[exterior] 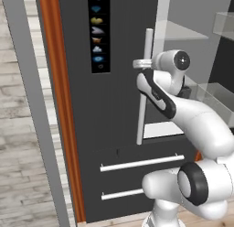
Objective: Take the donuts from the fridge and place them on the empty tray on the dining counter.
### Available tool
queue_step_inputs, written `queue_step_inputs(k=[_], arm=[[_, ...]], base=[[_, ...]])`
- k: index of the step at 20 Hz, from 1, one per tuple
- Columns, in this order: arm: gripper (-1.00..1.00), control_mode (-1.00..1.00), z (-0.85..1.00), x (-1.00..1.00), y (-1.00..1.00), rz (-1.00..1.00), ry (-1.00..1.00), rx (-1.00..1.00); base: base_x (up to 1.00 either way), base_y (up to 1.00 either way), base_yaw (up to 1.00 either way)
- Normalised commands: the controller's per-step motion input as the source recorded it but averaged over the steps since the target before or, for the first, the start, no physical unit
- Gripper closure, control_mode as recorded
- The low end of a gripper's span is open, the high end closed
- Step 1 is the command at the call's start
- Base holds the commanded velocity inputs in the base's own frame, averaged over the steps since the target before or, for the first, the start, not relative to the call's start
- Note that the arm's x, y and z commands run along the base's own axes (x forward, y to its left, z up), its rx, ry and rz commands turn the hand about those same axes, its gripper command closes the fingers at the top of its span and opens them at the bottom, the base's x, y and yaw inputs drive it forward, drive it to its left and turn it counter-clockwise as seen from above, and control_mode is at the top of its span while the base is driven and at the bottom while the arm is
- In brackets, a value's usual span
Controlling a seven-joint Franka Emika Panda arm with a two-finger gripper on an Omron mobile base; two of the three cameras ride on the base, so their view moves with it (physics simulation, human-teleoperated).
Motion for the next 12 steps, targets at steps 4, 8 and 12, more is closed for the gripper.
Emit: queue_step_inputs(k=[4,8,12], arm=[[1.00,-1.00,-0.24,-0.55,0.33,0.04,0.17,-0.02],[1.00,-1.00,-0.29,-0.87,0.42,0.12,0.24,-0.06],[1.00,-1.00,-0.39,-0.95,0.48,0.14,0.13,-0.06]], base=[[0.00,0.00,0.00],[0.00,0.00,0.00],[0.00,0.00,0.00]])
